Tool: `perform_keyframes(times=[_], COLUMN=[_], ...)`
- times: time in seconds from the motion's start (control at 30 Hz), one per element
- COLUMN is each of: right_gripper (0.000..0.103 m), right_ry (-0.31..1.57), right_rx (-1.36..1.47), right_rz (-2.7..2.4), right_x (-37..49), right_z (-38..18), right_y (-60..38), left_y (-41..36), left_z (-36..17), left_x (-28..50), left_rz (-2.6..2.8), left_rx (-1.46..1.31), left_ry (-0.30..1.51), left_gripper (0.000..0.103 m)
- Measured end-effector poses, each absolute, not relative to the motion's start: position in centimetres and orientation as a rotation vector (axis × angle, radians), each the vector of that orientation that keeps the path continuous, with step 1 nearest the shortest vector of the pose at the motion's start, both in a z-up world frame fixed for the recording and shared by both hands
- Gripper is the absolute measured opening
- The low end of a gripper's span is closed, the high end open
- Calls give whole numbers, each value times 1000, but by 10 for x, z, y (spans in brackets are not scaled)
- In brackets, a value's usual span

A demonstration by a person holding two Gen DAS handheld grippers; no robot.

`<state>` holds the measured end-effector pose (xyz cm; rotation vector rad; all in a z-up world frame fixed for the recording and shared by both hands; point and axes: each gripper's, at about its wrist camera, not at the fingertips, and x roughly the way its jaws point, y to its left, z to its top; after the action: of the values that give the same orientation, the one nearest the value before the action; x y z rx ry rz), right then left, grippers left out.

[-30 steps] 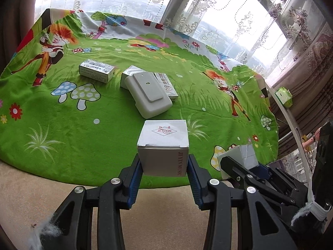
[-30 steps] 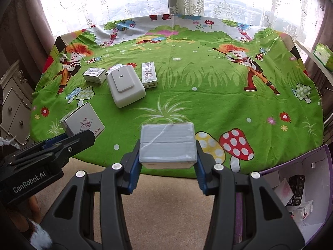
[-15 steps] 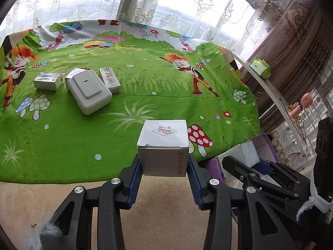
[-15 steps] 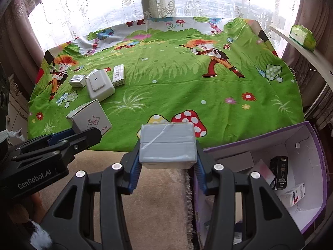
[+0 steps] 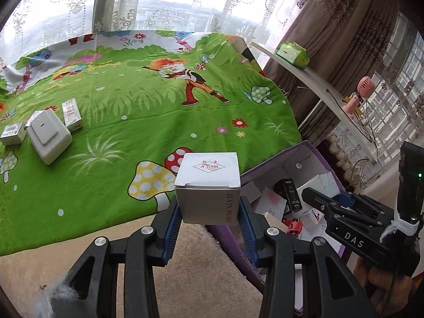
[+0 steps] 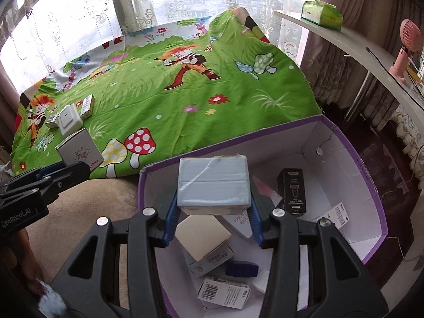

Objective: Organize rigid objects
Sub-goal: 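Carry both boxes over the storage box and open both grippers to drop them, then move both open grippers back over the remaining boxes on the bed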

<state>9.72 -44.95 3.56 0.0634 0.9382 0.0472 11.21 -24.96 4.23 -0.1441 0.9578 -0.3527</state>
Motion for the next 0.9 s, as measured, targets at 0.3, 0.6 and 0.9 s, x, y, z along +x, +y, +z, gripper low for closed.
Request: perform_keyframes(times=[0.3, 0.6, 0.9], right_gripper=[49, 59, 90], right_ry=[949, 967, 928], right_rx=[109, 144, 99], right_rz=[-58, -92, -135], right_x=[90, 91, 92], right_z=[33, 31, 44], right_y=[-499, -512, -508], left_y=[-284, -297, -290], left_z=[40, 40, 66], left_x=[114, 116, 107], left_rz=[-447, -501, -429], left_rx=[-96, -93, -7], left_ry=[975, 982, 848], left_gripper=[43, 53, 81])
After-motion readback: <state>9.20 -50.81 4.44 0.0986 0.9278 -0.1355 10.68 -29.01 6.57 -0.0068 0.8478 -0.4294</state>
